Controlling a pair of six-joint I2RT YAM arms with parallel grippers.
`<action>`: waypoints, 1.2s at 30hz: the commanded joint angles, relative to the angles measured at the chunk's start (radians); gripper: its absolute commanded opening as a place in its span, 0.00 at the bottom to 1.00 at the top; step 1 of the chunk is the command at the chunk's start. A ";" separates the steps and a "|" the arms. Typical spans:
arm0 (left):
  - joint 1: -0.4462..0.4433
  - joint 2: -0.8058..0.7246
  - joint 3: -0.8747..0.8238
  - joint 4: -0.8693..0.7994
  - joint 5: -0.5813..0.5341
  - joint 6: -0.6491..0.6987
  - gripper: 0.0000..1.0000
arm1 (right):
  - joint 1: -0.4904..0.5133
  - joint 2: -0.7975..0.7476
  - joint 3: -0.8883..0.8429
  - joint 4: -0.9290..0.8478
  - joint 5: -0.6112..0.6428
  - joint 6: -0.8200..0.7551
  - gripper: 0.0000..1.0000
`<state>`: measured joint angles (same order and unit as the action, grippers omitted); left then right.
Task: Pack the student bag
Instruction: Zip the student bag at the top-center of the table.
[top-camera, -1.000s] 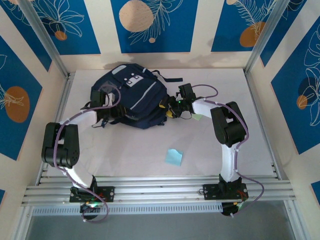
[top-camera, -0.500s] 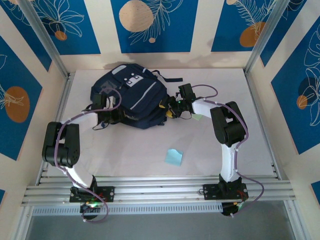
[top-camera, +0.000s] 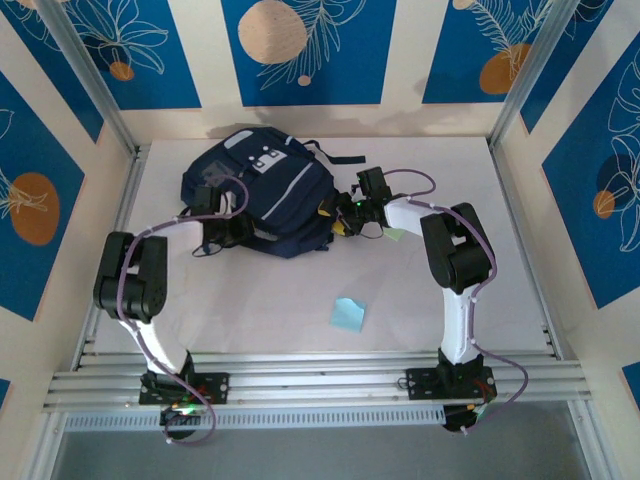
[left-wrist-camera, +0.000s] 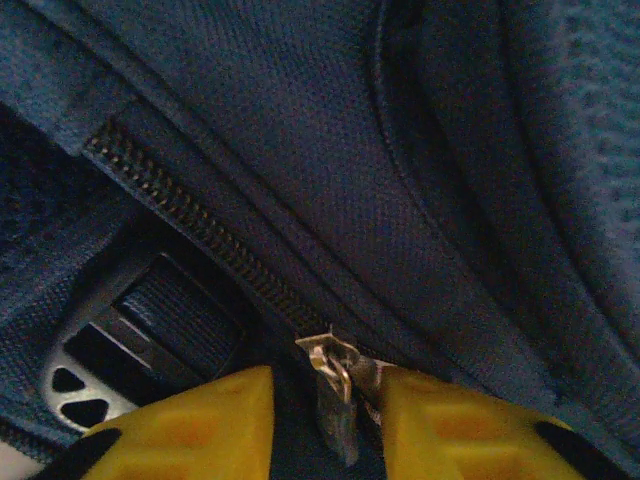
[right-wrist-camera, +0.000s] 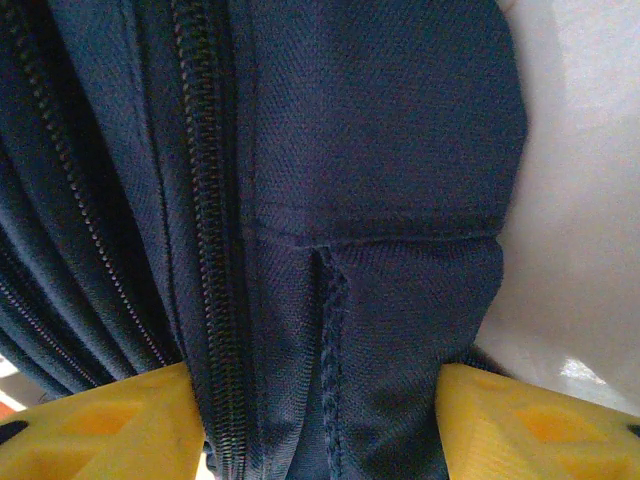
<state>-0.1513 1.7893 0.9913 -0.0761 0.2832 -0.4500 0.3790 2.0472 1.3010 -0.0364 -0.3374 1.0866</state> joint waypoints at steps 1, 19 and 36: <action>-0.014 0.043 0.045 -0.038 -0.041 0.030 0.28 | 0.008 0.016 -0.007 0.014 -0.037 0.016 0.61; -0.012 -0.104 0.128 -0.324 0.056 0.088 0.00 | -0.003 0.014 -0.017 0.033 -0.045 0.022 0.61; -0.008 -0.038 0.179 -0.365 0.134 0.107 0.09 | -0.004 0.013 -0.006 0.022 -0.047 0.018 0.61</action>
<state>-0.1535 1.7390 1.1385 -0.4236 0.3283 -0.3576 0.3679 2.0480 1.2945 -0.0147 -0.3416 1.0943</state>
